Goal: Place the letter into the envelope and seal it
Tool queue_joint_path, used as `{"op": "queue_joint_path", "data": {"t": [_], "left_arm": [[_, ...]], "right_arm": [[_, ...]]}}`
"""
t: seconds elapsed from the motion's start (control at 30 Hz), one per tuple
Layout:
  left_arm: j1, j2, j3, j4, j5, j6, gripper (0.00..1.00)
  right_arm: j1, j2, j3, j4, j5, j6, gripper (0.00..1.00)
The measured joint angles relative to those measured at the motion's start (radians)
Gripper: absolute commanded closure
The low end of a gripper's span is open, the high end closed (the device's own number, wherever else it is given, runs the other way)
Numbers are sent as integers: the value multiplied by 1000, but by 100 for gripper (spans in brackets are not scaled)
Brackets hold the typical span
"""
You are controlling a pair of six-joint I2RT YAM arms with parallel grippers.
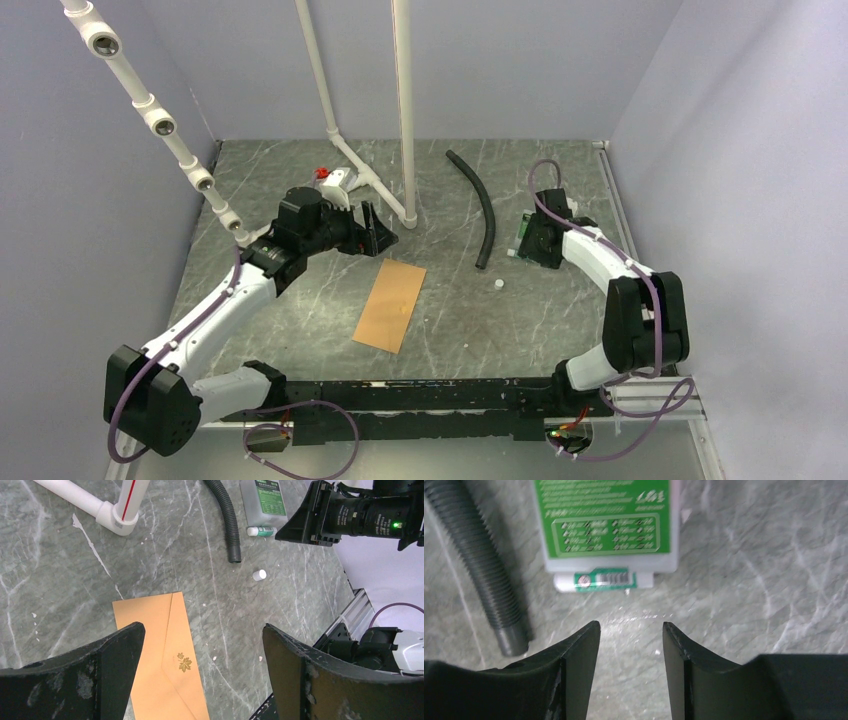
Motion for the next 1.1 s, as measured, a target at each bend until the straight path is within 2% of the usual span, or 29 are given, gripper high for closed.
{"op": "queue_joint_path", "data": {"t": [0.27,0.73,1.1], "left_arm": [[0,10,0,17,0,-9,9],[0,11,0,17,-1,-20,9],[0,11,0,17,-9,-34,9]], "right_arm": [[-39,105,1,49,21,70,37],[-38,117,3,106,66,212,37],[-37,184,28,110,97,245,38]]}}
